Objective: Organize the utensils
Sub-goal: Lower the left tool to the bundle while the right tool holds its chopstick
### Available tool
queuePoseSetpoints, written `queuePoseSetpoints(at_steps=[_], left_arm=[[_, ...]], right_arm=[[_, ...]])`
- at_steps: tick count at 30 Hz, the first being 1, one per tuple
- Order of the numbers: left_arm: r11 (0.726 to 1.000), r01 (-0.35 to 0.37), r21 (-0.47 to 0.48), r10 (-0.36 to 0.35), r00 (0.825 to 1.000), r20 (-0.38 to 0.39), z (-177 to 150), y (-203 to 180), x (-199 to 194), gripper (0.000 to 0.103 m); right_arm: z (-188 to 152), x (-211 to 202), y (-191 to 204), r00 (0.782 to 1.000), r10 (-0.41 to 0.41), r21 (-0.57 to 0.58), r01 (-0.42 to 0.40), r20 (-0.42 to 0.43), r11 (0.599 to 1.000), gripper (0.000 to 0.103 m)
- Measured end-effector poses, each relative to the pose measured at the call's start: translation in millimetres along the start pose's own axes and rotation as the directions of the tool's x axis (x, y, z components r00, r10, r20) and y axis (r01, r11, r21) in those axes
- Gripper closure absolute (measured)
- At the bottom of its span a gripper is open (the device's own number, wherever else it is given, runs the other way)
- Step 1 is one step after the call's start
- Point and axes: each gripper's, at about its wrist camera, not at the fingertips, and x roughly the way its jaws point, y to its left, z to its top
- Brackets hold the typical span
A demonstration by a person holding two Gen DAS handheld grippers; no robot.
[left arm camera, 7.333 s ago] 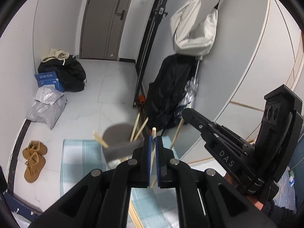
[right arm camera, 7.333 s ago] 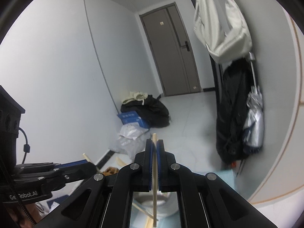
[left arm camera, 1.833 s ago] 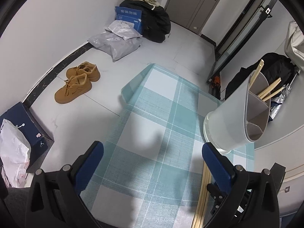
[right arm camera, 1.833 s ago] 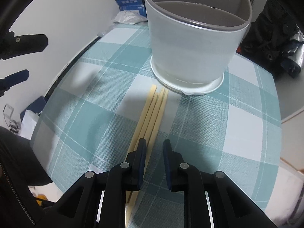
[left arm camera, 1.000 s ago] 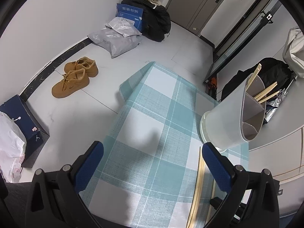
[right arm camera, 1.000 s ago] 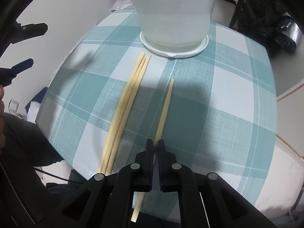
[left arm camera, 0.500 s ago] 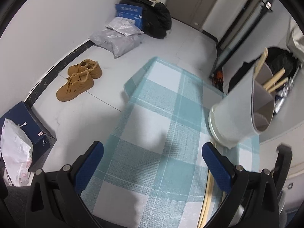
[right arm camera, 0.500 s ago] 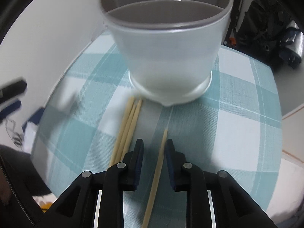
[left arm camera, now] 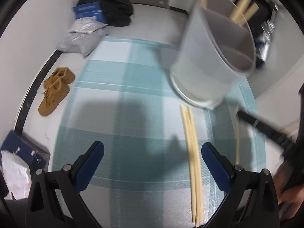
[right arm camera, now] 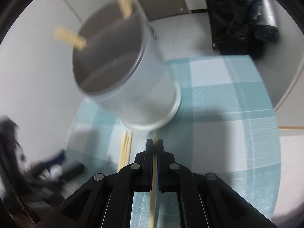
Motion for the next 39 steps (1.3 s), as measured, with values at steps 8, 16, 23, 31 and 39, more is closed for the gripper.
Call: queuePoseSetpoints(at_steps=[8, 16, 23, 31, 39], left_arm=[[0.993, -0.070, 0.099, 0.075, 0.996, -0.053, -8, -13, 13, 0.005], [0.997, -0.069, 0.042, 0.073, 0.994, -0.085, -6, -4, 16, 0.006], [0.993, -0.105, 0.053, 0.111, 0.988, -0.112, -6, -9, 27, 0.006], [0.994, -0.100, 0.051, 0.106, 0.987, -0.121, -7, -12, 27, 0.006], [0.994, -0.098, 0.057, 0.104, 0.987, -0.122, -2, -12, 29, 0.006]], right_arm=[[5, -37, -13, 0.990, 0.028, 0.080, -0.039, 0.141, 0.996, 0.103], [-4, -46, -22, 0.992, 0.039, 0.084, -0.050, 0.122, 0.995, 0.103], [-7, -34, -27, 0.998, 0.026, 0.100, -0.032, 0.063, 0.994, 0.100], [-12, -21, -35, 1.000, 0.003, 0.131, -0.004, 0.010, 0.991, 0.098], [-14, -17, -34, 1.000, -0.015, 0.126, 0.016, -0.004, 0.992, 0.086]])
